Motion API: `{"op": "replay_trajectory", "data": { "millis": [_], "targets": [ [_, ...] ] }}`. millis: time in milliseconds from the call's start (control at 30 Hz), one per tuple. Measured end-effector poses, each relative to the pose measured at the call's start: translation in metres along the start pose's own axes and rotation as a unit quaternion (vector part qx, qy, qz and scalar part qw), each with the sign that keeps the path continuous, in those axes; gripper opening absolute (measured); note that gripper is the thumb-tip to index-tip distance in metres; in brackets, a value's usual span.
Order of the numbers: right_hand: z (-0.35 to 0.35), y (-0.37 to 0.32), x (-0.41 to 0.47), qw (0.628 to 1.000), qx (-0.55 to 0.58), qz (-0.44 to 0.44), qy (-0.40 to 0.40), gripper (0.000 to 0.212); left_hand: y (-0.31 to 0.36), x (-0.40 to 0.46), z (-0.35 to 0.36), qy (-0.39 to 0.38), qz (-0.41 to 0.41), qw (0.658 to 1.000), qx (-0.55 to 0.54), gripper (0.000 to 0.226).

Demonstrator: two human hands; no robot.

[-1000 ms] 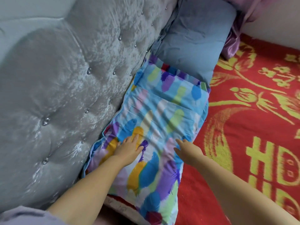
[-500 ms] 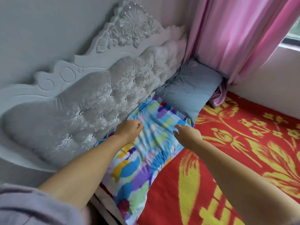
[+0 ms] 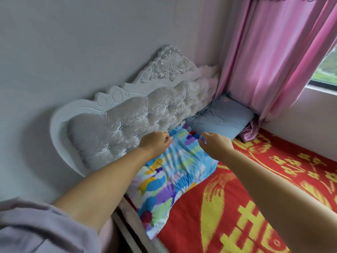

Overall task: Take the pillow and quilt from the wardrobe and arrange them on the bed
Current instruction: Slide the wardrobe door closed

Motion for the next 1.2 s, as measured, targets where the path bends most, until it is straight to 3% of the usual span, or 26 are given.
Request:
{"op": "replay_trajectory", "data": {
  "millis": [300,567,867,1033,1200],
  "targets": [
    [-0.004,-0.178,-0.089,0.987,0.059,-0.143,-0.047,0.041,-0.089,-0.193,-0.046,0.017,-0.142,0.990,0.004,0.029],
    [-0.038,-0.295,-0.157,0.955,0.089,-0.284,-0.025,0.041,-0.117,-0.361,-0.108,0.113,-0.281,0.952,0.032,0.031],
    [-0.050,-0.402,-0.301,0.877,0.117,-0.463,-0.058,0.043,-0.103,-0.565,-0.111,0.137,-0.435,0.889,0.049,0.029],
    [-0.080,-0.482,-0.378,0.820,0.149,-0.549,-0.067,0.043,-0.107,-0.679,-0.153,0.187,-0.521,0.826,0.110,0.022],
    [-0.113,-0.573,-0.448,0.772,0.173,-0.610,-0.055,0.043,-0.120,-0.789,-0.195,0.214,-0.565,0.784,0.140,0.022]
  ]
}}
Point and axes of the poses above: each hand's wrist, its own x-axis towards the middle knuckle, its own z-axis out of the palm, y = z × x, the point moved 3 cm from there along x, towards the middle knuckle, and after that the axes turned 2 degrees about -z, right-handed, at the moved point
